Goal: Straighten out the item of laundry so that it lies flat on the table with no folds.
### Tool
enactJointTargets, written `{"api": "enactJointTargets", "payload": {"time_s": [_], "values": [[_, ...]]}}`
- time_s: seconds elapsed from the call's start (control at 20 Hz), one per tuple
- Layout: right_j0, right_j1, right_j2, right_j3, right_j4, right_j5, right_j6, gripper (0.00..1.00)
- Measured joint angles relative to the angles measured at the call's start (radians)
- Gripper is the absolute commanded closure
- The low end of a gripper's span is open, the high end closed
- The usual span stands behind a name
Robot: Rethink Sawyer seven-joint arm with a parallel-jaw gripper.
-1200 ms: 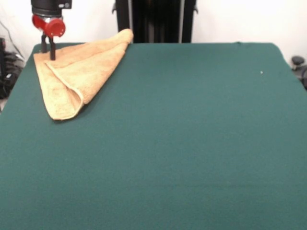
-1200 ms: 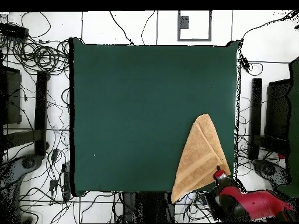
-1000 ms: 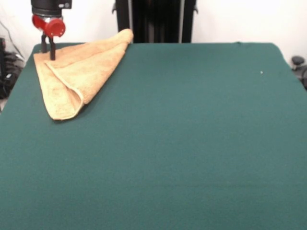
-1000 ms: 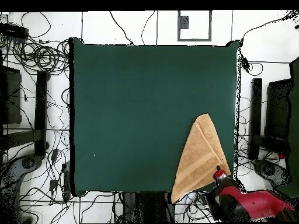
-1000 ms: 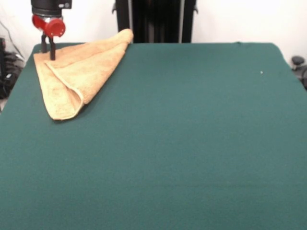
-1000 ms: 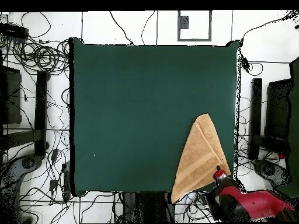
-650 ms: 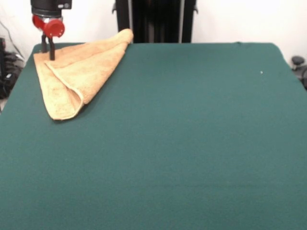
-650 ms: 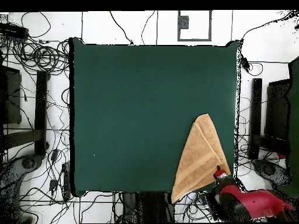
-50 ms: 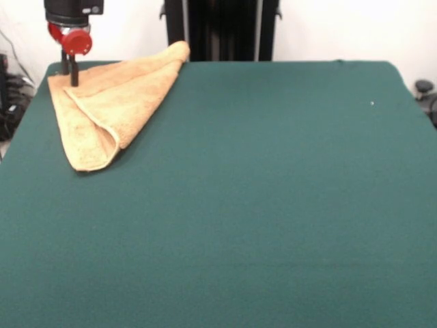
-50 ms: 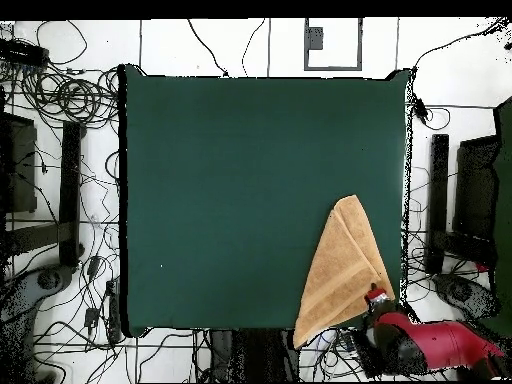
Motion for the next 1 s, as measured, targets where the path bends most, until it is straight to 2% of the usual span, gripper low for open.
{"api": "enactJointTargets", "payload": {"time_s": [0.55, 1.0], "values": [[-0.01, -0.02, 0.026, 0.009, 0.061, 0.088, 0.0, 0.0], [-0.009, -0.041, 0.039, 0.027, 0.095, 0.098, 0.0, 0.0]]}}
